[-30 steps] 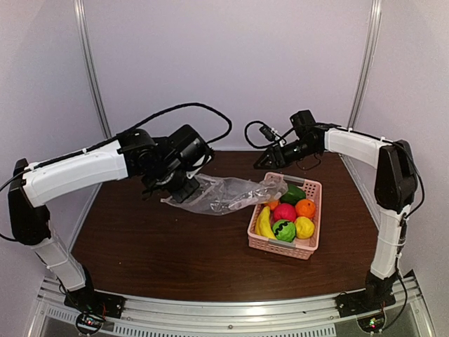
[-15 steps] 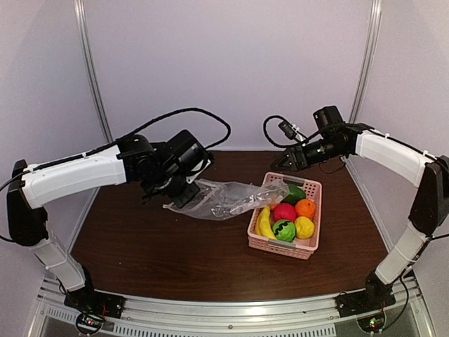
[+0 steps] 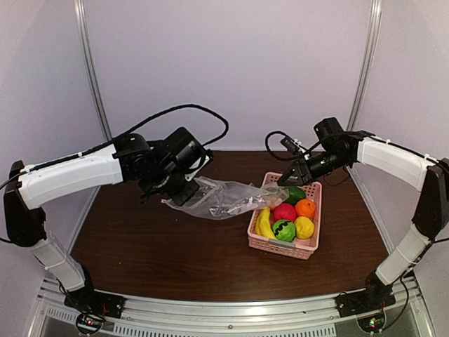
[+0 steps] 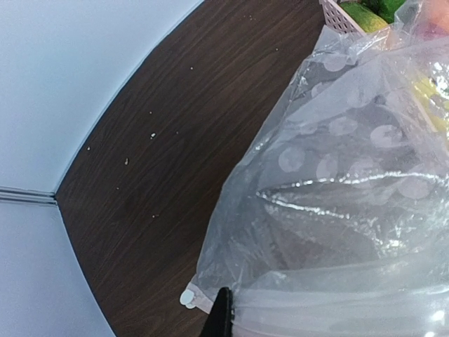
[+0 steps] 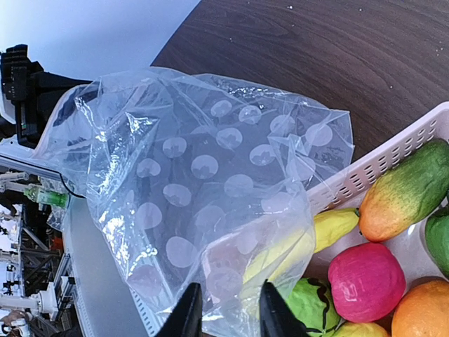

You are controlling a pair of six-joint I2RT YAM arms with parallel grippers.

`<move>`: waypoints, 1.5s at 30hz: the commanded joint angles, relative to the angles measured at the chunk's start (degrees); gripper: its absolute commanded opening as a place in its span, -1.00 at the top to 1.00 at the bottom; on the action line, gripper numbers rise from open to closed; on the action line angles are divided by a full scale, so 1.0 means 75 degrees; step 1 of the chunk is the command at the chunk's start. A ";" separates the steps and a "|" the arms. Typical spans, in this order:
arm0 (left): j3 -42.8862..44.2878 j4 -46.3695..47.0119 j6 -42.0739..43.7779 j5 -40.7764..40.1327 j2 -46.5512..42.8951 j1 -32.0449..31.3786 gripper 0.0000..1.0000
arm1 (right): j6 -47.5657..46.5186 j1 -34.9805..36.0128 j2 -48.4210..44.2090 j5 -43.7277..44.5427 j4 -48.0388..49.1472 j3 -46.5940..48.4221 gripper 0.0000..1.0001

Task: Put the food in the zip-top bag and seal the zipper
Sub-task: Adjust the zipper food storage bag at the center of the board.

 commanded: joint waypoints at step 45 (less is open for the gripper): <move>0.0722 -0.0797 -0.2101 0.0833 0.0129 0.0935 1.00 | -0.1133 -0.1607 0.0587 0.1763 -0.0375 0.2666 -0.35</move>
